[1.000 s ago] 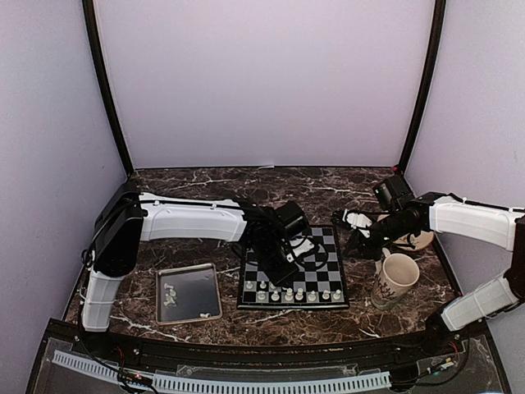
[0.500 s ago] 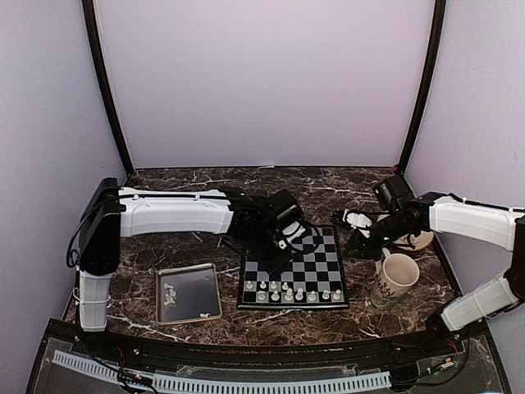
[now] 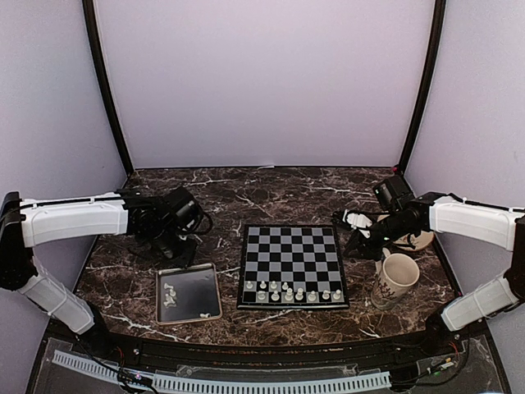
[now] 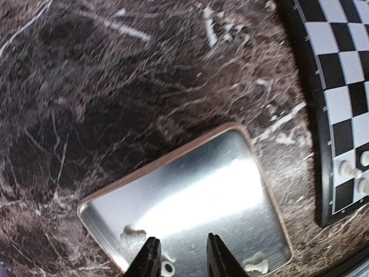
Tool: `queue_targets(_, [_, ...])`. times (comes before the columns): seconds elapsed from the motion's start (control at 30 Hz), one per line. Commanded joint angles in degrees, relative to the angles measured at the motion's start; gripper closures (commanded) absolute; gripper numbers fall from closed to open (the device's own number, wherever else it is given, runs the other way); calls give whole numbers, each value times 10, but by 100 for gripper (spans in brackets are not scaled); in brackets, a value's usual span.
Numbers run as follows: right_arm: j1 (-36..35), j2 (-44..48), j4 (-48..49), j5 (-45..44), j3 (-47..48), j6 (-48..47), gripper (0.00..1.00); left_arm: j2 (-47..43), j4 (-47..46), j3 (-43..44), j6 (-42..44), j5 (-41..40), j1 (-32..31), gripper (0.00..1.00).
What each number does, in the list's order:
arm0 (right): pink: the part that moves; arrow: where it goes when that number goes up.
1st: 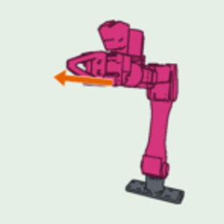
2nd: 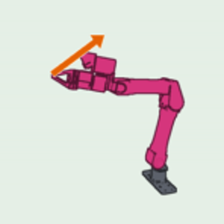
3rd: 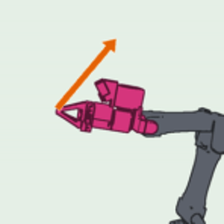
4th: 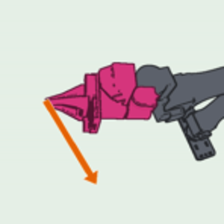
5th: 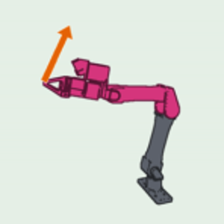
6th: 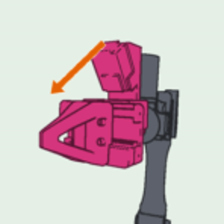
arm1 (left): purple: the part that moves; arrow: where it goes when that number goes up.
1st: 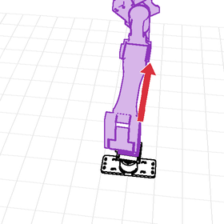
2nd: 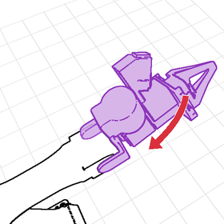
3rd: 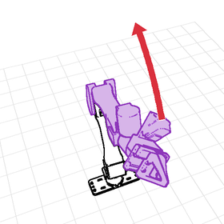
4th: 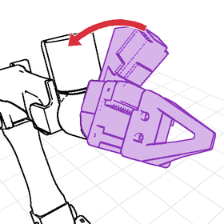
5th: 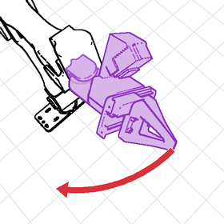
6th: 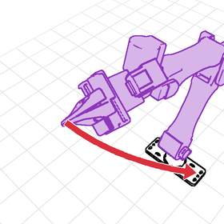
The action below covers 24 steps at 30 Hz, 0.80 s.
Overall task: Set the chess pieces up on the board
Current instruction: Pick up the pawn from the storage box.
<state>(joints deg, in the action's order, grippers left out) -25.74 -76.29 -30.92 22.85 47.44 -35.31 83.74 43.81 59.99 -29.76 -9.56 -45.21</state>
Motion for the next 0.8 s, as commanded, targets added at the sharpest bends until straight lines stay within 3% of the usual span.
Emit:
queue_targets(0.0, [3, -2, -2, 2, -1, -3, 77, -39, 47, -50, -41, -16, 13, 70])
queue_targets(0.57, [3, 3, -3, -3, -3, -2, 76, -4, 62, -86, -14, -4, 40, 71])
queue_targets(0.77, [3, 1, -3, -2, -2, -2, 76, 17, 87, -71, 5, 16, 49, 65])
